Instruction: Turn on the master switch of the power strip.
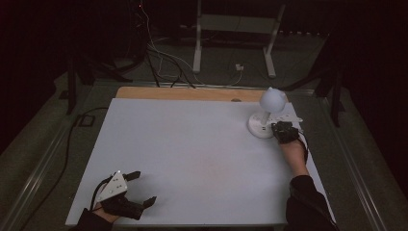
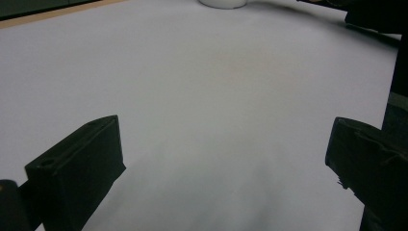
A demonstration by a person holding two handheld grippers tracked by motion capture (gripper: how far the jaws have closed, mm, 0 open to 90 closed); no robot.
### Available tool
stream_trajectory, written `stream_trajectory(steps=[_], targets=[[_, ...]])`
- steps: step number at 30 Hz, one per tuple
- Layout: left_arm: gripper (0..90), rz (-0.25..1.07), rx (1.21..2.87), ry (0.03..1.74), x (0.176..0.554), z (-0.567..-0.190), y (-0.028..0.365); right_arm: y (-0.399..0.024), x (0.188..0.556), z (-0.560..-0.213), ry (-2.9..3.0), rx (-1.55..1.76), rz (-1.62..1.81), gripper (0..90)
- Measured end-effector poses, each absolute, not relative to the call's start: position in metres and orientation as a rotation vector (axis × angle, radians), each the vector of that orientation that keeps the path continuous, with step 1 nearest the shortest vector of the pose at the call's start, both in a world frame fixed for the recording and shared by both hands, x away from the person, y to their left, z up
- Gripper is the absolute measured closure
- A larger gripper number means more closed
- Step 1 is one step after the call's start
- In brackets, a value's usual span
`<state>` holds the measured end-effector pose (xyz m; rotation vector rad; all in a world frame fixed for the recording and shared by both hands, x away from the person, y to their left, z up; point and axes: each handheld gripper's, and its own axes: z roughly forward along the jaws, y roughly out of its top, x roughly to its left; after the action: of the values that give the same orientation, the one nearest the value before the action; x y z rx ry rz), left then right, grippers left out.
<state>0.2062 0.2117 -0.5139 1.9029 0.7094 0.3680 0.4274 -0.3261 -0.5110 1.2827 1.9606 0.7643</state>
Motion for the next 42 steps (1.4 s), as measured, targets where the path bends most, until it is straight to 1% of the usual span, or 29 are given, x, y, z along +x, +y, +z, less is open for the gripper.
stream_trajectory(steps=[9, 22, 29, 31, 35, 38, 39, 40, 41, 42], targets=[[0.2, 0.372, 1.899, 0.715, 0.206, -0.514, 0.212, -0.328, 0.429, -0.504, 1.935, 1.335, 0.807, 90.0], [0.2, 0.370, 1.897, 0.715, 0.207, -0.513, 0.212, -0.324, 0.421, -0.496, 1.952, 1.343, 0.854, 90.0], [0.2, 0.374, 1.898, 0.708, 0.206, -0.513, 0.212, -0.321, 0.411, -0.485, 1.985, 1.355, 0.890, 89.5], [0.2, 0.374, 1.896, 0.709, 0.206, -0.512, 0.212, -0.321, 0.409, -0.482, 1.987, 1.369, 0.928, 81.4], [0.2, 0.370, 1.896, 0.712, 0.206, -0.513, 0.212, -0.318, 0.405, -0.477, 1.993, 1.373, 0.945, 79.3], [0.2, 0.371, 1.893, 0.713, 0.206, -0.512, 0.212, -0.317, 0.401, -0.474, 2.002, 1.379, 0.975, 73.7], [0.2, 0.371, 1.893, 0.713, 0.206, -0.512, 0.212, -0.317, 0.401, -0.474, 2.002, 1.379, 0.975, 73.7], [0.2, 0.371, 1.893, 0.713, 0.206, -0.512, 0.212, -0.316, 0.398, -0.472, 2.005, 1.378, 0.985, 65.2], [0.2, 0.370, 1.892, 0.714, 0.206, -0.512, 0.212, -0.316, 0.398, -0.472, 2.005, 1.378, 0.985, 65.2], [0.2, 0.371, 1.895, 0.712, 0.206, -0.512, 0.212, -0.316, 0.396, -0.470, 2.009, 1.379, 0.993, 56.5]])
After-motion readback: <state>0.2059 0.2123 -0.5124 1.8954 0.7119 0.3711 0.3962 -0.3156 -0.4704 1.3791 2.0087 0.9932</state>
